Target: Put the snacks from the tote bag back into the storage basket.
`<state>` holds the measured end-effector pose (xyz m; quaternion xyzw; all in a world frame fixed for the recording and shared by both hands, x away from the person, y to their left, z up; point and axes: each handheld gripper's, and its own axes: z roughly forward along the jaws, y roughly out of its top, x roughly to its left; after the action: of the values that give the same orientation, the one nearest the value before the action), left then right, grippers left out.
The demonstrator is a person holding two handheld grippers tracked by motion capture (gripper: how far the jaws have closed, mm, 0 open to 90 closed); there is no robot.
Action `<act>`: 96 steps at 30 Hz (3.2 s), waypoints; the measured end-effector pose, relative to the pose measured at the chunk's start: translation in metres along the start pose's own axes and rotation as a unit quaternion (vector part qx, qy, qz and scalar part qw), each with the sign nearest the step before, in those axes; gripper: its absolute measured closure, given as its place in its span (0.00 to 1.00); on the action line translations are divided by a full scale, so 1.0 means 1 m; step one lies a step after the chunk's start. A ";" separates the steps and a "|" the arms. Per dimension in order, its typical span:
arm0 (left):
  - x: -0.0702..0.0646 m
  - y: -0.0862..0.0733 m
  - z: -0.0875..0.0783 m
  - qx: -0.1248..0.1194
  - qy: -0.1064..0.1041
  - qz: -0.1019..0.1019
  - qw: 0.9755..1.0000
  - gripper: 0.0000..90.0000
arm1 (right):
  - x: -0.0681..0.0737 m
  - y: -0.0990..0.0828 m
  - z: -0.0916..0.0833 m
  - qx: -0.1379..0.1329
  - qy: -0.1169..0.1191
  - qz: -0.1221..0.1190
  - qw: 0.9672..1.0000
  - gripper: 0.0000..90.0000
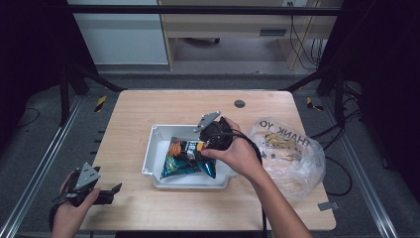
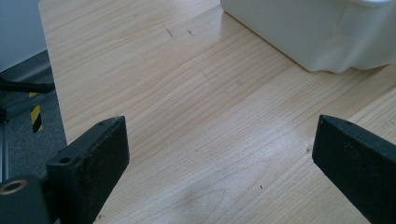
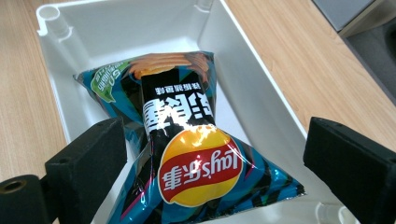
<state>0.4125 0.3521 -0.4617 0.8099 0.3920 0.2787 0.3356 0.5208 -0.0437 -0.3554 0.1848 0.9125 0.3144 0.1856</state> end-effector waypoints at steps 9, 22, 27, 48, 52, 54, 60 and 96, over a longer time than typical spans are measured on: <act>-0.001 0.000 0.002 0.002 0.001 0.002 1.000 0.04 | -0.004 -0.002 -0.016 -0.015 -0.014 0.043 0.999 0.07; -0.002 -0.001 0.001 0.005 0.001 0.005 1.000 0.04 | -0.007 -0.011 -0.042 -0.047 -0.054 0.090 0.993 0.07; -0.003 -0.002 0.000 0.003 0.004 0.003 1.000 0.04 | -0.002 -0.020 -0.055 -0.060 -0.069 0.103 0.990 0.07; -0.003 -0.003 0.002 0.010 0.005 -0.001 1.000 0.04 | 0.004 -0.058 -0.102 -0.097 -0.117 0.145 0.978 0.05; -0.003 -0.003 0.002 0.011 0.005 -0.001 1.000 0.04 | 0.005 -0.064 -0.109 -0.099 -0.123 0.150 0.976 0.05; -0.003 -0.004 0.002 0.011 0.005 -0.002 1.000 0.04 | 0.005 -0.067 -0.113 -0.101 -0.126 0.154 0.975 0.06; -0.004 -0.003 0.002 0.013 0.004 0.002 1.000 0.04 | 0.007 -0.077 -0.122 -0.106 -0.135 0.163 0.972 0.05; -0.004 -0.003 0.002 0.013 0.002 0.001 1.000 0.04 | 0.021 -0.146 -0.129 -0.082 -0.176 0.208 0.959 0.06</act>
<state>0.4105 0.3494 -0.4666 0.8139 0.3957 0.2752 0.3245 0.4122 -0.2063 -0.3592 0.4068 0.7777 0.3827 0.2886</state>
